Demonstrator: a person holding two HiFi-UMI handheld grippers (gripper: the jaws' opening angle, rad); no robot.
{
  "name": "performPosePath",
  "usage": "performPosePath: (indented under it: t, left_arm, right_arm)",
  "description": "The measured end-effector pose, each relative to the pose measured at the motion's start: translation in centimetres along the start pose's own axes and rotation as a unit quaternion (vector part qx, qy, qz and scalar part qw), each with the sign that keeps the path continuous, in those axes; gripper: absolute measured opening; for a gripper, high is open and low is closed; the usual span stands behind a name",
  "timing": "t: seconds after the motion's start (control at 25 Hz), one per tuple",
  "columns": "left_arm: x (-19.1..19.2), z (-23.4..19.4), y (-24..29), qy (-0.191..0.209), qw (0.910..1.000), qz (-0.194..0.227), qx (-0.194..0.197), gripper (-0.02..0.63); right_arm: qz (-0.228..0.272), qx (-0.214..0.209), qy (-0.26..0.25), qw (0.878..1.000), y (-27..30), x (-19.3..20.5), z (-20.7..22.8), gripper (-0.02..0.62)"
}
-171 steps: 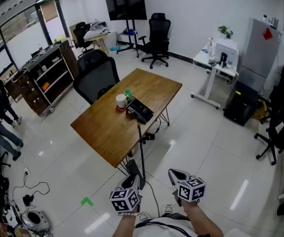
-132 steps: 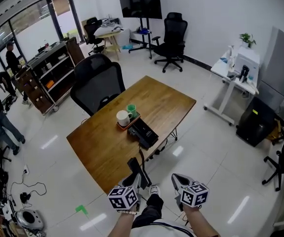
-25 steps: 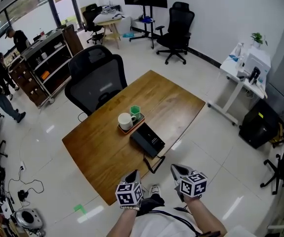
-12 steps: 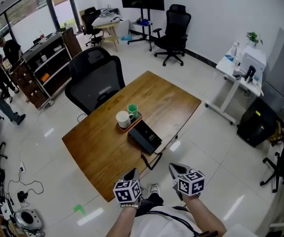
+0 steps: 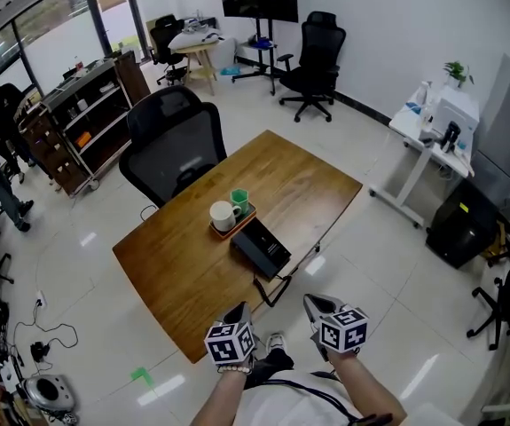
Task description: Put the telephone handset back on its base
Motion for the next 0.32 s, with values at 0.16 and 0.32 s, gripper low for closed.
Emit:
performPosePath:
  t: [0.16,0.32]
  left_arm:
    - [-0.13,-0.03,0.15,0.000,1.0000,0.000,0.001,0.000]
    - [-0.67,-0.42,0.44,0.002,1.0000,0.005,0.002,0.000]
  right_arm:
    - [0.000,-0.001,-0.001,1.000,0.11,-0.15,0.00,0.000]
    - [0.002,0.001,-0.003,1.000,0.41,-0.35,0.11,0.000]
Point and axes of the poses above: the fingertips, and each gripper's own axes: y forward along the fingers, z to its right, x out of its underside, the point moved 1 cm from there along -y, backward along the fingers, and after that the axes turned 13 degrees about x, right-handed, at the moved point
